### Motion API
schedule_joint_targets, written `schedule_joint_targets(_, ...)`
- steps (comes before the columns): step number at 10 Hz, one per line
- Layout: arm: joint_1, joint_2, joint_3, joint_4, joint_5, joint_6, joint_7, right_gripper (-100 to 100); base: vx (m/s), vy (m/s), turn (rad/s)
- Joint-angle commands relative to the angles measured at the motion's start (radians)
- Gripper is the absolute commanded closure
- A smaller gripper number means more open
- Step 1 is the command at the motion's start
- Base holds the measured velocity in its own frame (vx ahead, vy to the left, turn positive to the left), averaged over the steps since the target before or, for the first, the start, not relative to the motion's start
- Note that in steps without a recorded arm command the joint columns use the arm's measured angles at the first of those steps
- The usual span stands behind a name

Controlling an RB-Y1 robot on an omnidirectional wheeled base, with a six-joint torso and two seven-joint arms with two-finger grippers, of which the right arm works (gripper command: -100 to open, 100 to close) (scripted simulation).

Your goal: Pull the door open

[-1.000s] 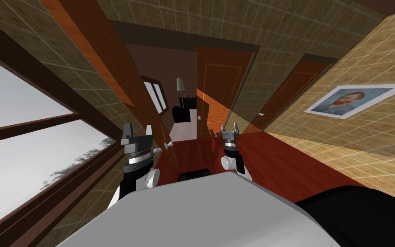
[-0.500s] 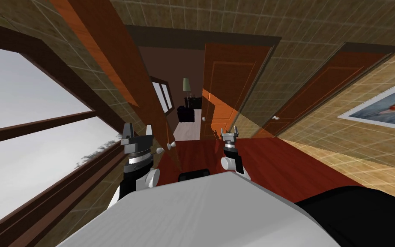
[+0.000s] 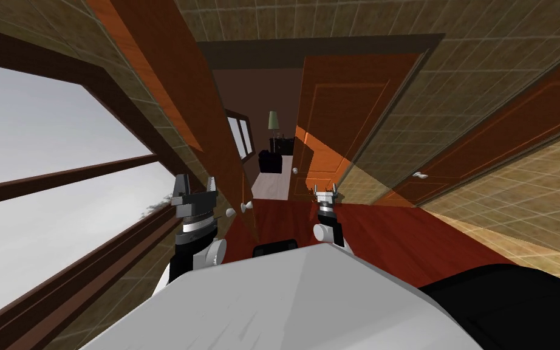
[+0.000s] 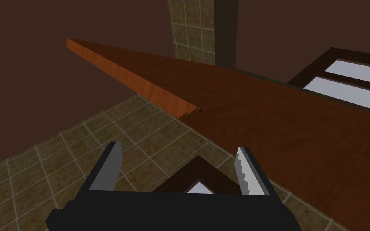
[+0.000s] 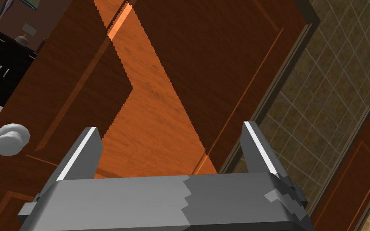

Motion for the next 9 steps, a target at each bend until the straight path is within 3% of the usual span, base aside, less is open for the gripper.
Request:
schedule_joint_targets(1, -0.004, -0.002, -0.007, 0.032, -0.025, -0.011, -0.024, -100, 0.075, -0.049, 0.204)
schedule_joint_targets(9, -0.027, -0.005, -0.033, 0.206, -0.145, -0.077, -0.136, -100, 0.076, -0.049, 0.213)
